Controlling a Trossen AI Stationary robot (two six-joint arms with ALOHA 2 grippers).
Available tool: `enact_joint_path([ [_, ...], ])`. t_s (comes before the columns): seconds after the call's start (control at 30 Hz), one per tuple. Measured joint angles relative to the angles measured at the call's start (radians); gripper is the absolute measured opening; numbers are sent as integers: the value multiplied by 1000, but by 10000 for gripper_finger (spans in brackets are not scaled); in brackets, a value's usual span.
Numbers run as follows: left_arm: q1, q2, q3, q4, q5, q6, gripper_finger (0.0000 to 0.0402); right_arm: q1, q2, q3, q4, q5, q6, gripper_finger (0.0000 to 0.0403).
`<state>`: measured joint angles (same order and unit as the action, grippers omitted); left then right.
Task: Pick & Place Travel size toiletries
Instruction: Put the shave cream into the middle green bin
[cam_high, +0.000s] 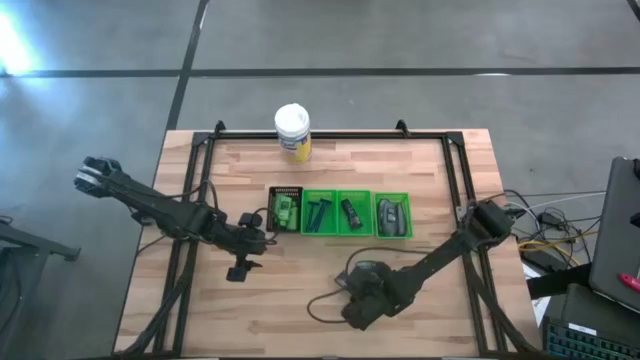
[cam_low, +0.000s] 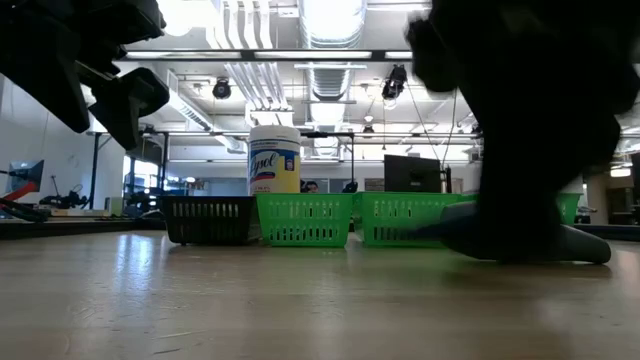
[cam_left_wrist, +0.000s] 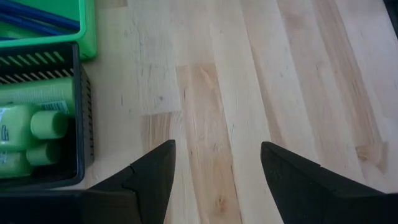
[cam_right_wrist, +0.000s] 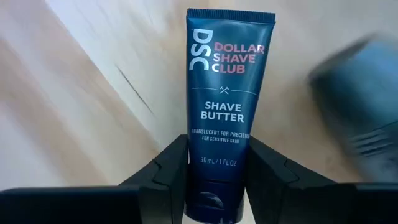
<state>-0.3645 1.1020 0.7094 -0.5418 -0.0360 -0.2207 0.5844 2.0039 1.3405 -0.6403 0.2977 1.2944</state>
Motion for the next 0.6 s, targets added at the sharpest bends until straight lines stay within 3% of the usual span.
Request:
enact_joint_path([
  [0.27, 0, -27, -33, -4, -20, 13, 240, -141, -221, 28, -252, 179, 275, 116],
  [0.33, 0, -28, -44, 5, -34, 15, 240, -229, -270, 7, -290, 154, 304, 127],
  [0.47, 0, -28, -62, 13, -50, 16, 240, -405, -283, -61, -189, 44, 163, 133],
  [0.6, 0, -28, -62, 22, -50, 16, 240, -488, -283, -92, -110, -21, 116, 135],
])
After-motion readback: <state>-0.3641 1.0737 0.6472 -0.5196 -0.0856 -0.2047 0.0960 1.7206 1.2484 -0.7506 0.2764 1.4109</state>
